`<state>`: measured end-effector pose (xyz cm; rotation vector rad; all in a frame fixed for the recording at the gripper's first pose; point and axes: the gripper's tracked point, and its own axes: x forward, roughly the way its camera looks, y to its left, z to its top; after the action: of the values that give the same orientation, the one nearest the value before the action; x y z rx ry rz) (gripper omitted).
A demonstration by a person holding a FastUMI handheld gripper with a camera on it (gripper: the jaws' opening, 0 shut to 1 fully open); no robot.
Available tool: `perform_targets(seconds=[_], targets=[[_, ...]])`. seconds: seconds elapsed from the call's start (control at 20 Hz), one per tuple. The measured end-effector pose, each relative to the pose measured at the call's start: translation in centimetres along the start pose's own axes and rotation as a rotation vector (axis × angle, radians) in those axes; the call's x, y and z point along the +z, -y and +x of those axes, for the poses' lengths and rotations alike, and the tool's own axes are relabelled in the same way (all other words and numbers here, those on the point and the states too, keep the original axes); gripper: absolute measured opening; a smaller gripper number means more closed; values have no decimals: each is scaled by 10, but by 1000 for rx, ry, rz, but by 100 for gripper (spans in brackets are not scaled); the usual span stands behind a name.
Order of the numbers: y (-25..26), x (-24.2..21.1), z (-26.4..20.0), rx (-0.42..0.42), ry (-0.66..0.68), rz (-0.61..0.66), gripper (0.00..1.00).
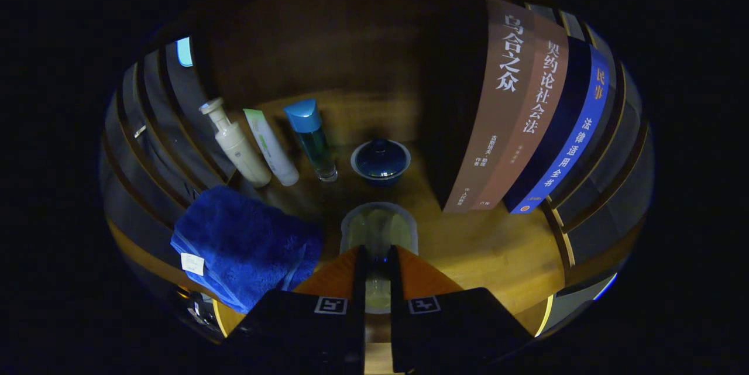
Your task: Pull open the drawer, take out the items inside it, and place them on the countertop above the cabinet.
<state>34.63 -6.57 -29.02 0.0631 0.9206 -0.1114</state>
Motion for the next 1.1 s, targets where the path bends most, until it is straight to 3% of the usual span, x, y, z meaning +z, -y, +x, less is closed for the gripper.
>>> perform_targets(seconds=[0.25,0.45,0.6,0.7,0.9,1.1], targets=[[-1,-3,6,7,-19,8,25],[-4,-6,-2,13,-5,10,41],[0,-7,0,9,-1,13,92],[-2,-8,-7,14,15,14,100],[-12,-17,-48,52,112,21,100],[-18,-43,-125,86,307,4,100]])
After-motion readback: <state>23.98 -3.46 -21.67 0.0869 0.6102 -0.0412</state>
